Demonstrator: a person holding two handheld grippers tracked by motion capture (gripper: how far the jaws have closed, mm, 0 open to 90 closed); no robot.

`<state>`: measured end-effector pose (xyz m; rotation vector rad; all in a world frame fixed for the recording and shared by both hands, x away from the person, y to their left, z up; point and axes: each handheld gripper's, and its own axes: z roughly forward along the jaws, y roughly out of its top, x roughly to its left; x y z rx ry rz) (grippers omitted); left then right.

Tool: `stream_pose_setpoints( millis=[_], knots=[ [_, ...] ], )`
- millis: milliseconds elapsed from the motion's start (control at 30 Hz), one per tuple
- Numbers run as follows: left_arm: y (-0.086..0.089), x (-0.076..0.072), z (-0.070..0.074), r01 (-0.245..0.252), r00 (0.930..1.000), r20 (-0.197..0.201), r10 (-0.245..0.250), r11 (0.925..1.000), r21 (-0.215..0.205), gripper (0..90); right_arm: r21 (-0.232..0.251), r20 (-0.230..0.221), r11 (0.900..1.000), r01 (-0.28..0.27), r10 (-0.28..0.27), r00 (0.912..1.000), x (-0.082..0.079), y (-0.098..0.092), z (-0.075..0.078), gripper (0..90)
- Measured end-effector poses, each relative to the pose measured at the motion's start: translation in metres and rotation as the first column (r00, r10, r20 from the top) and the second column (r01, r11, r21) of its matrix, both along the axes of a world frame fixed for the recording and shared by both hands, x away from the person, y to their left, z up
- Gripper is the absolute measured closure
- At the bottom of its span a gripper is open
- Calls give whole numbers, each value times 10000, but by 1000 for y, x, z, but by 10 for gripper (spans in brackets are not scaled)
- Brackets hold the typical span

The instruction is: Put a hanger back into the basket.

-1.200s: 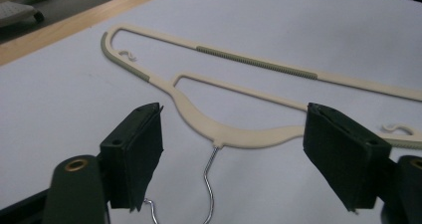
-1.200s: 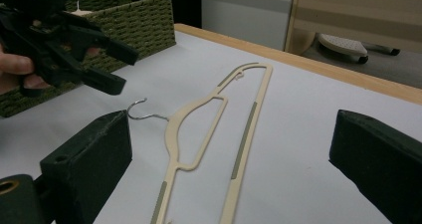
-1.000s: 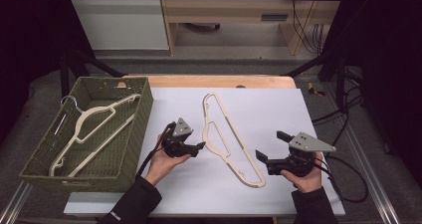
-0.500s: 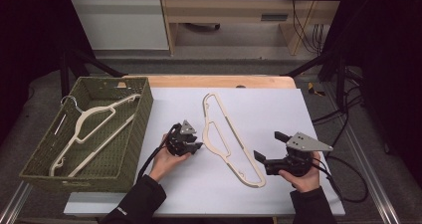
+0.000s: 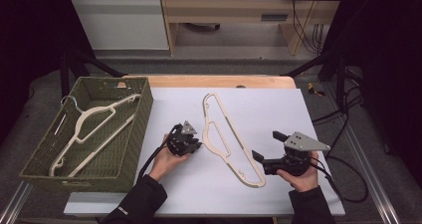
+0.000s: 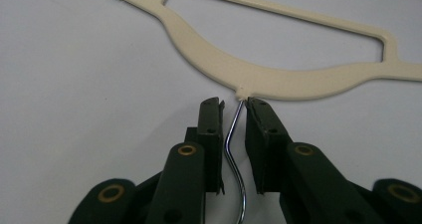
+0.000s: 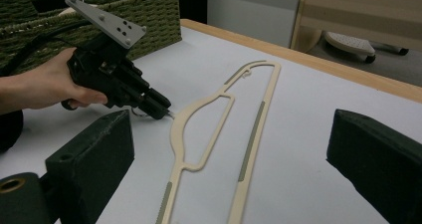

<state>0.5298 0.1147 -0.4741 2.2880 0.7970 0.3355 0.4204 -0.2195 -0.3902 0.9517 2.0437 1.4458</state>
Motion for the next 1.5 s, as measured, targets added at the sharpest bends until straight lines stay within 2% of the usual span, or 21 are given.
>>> stream_pose_setpoints(
  millis=[200,333,433,567,1000,1033,1100,1267,1300,1500],
  knots=[
    [1,3,0,6,9994,-354,-13,9998,-195,849,-91,-40,9999,-118,118,9999,3,4,-1,49],
    [-2,1,1,21,9998,-179,-22,10000,-41,865,-143,-102,9998,-133,132,9999,5,6,-3,48],
    [-4,-2,1,76,9999,130,-78,9999,140,871,-195,-181,9997,-151,147,9997,7,9,-5,49],
    [-6,-6,4,384,9992,-94,-382,9991,206,882,-359,-300,9989,-301,291,9991,11,15,-9,49],
    [-16,-28,42,87,9999,131,-97,9975,698,887,-906,-608,9928,-782,729,9955,23,52,-24,73],
    [-17,-28,43,18,9999,103,-25,9980,639,887,-950,-646,9921,-814,755,9951,24,54,-25,74],
    [-18,-29,45,11,10000,31,-13,9969,789,887,-1151,-703,9898,-836,758,9946,26,60,-28,78],
    [-21,-33,51,-10,9999,160,-8,9942,1072,888,-1405,-895,9862,-878,757,9931,30,71,-37,105],
    [-22,-34,52,-82,9999,154,67,9952,978,888,-1469,-917,9850,-909,779,9927,31,73,-39,105],
    [-24,-37,62,-8,9998,218,-18,9932,1164,888,-1854,-1198,9774,-1015,800,9896,38,88,-51,116]
  ],
)
